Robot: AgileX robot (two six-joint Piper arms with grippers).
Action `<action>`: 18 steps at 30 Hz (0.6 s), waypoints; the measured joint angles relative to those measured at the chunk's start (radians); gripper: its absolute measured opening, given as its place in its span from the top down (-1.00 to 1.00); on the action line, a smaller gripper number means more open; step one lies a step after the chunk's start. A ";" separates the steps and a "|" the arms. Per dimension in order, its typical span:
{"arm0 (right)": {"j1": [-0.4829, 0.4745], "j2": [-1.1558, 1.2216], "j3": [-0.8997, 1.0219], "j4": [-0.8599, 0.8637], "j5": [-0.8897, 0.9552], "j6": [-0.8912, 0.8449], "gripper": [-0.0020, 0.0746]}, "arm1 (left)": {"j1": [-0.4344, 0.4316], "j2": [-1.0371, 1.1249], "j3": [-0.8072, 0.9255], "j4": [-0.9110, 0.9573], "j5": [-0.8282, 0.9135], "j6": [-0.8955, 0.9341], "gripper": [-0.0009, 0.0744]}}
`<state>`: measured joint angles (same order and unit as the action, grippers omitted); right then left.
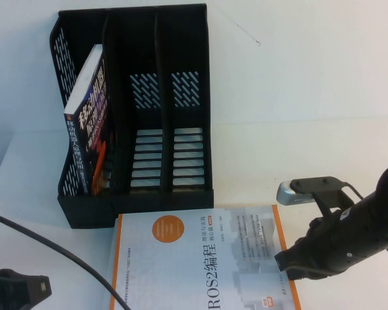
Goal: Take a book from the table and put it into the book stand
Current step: Push book with right arm
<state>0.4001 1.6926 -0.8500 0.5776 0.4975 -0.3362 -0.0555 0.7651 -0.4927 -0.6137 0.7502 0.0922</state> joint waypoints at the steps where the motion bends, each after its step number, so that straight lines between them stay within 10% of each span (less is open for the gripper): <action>1: 0.000 0.000 -0.002 -0.006 -0.002 0.006 0.93 | 0.000 0.000 0.000 0.000 0.000 -0.006 0.98; 18: 0.000 0.006 -0.034 -0.196 0.021 0.158 0.93 | 0.000 0.136 -0.002 0.002 0.030 -0.015 0.98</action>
<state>0.4001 1.6988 -0.8839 0.3818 0.5181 -0.1782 -0.0555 0.9013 -0.4943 -0.6113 0.7804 0.0775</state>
